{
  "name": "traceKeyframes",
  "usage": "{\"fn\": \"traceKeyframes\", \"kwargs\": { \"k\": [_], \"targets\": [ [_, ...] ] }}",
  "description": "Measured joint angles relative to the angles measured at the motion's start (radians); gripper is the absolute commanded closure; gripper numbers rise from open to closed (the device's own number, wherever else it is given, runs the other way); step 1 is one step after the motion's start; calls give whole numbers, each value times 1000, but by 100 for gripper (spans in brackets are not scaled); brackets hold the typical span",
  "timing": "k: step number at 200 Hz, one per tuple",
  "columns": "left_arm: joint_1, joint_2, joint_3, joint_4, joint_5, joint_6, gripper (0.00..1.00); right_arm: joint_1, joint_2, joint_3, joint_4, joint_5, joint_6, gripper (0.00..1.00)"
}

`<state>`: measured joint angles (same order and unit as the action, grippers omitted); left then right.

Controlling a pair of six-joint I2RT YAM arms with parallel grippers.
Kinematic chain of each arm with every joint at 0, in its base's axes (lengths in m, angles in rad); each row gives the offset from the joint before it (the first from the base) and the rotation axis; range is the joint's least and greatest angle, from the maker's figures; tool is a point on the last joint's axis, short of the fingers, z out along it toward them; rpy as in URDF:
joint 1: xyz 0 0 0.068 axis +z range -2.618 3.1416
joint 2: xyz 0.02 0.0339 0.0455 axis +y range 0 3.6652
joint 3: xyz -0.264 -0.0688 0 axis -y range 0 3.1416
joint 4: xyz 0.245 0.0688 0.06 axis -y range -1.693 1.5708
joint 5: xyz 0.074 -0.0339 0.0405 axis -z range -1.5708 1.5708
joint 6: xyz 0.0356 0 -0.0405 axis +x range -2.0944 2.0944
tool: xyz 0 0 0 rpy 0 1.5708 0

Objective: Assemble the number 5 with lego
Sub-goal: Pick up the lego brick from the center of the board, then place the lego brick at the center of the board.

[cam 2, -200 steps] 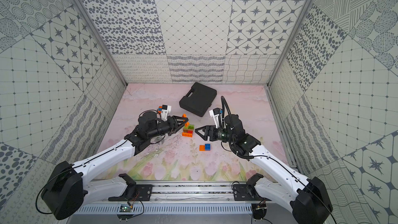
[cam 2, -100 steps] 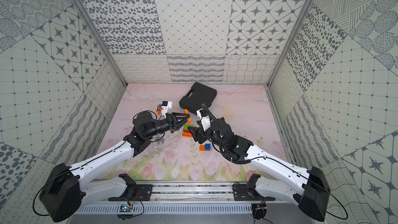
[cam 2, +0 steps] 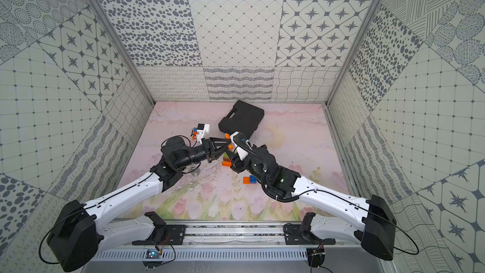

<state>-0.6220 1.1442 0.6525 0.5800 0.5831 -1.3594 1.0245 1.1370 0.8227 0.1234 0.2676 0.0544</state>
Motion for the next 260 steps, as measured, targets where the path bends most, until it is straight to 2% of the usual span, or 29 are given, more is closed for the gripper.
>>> {"fn": "traceKeyframes", "kwargs": {
  "k": [31,60,71,83,92,115,134,142,171,204,229,260],
  "targets": [
    [0,0,-2,0,4,-5,90,8,14,0,19,14,-14,73],
    [0,0,-9,12,-7,-17,89,16,14,0,23,40,-13,83],
    [0,0,-11,16,-10,-18,88,18,14,0,22,40,-18,91],
    [0,0,-14,21,-11,-19,85,20,14,0,19,45,-18,95],
    [0,0,-14,21,-14,-19,78,20,14,0,17,47,-18,100],
    [0,0,-14,14,-14,-16,47,20,14,0,8,48,-19,100],
    [-1,-5,-14,-14,-13,-1,27,20,7,-6,-8,48,-29,100],
    [-1,-13,-14,-38,-15,5,22,21,-3,-16,-19,50,-41,100],
    [0,-79,-14,-168,-53,56,14,23,-42,-71,-102,60,-116,100],
    [11,-185,17,-432,-173,121,11,29,-44,-113,-266,41,-246,100],
    [85,-238,60,-670,-274,158,11,75,-2,-117,-352,45,-369,100],
    [185,-257,87,-892,-347,206,11,138,133,-114,-410,65,-499,100]
  ]
}}
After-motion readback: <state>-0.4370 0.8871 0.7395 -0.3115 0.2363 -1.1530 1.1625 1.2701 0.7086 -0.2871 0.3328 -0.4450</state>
